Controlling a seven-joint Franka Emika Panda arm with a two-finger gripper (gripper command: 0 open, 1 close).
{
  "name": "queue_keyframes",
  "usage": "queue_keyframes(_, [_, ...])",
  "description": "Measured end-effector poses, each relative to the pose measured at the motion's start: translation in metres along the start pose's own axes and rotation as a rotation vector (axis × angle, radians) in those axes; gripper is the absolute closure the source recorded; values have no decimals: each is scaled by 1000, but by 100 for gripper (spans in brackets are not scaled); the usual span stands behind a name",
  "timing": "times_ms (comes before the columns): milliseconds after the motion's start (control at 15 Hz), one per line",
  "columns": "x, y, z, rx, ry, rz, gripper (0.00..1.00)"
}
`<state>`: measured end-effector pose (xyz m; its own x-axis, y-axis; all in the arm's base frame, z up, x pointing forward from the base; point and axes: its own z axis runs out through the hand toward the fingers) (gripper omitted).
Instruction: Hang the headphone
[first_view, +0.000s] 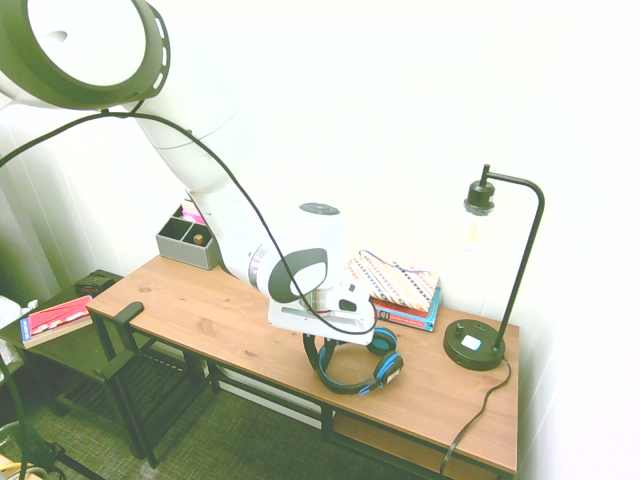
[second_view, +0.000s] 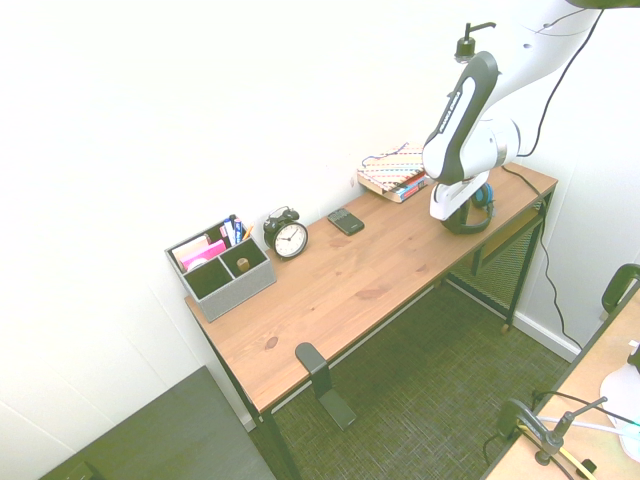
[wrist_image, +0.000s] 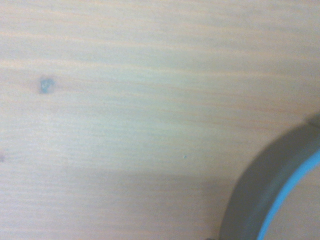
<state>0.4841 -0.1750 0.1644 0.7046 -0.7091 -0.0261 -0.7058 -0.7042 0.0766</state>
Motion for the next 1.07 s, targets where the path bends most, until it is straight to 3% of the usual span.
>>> queue_keyframes(200, [-17, -19, -43, -14, -65, 113, 100])
queue_keyframes(333, [-33, -36, -87, 1, -49, 122, 100])
queue_keyframes(600, [-113, -78, -150, 15, -26, 176, 100])
queue_keyframes(867, [-238, -150, -139, -50, -33, 159, 100])
queue_keyframes(1067, [-325, -200, -127, -15, -18, 182, 100])
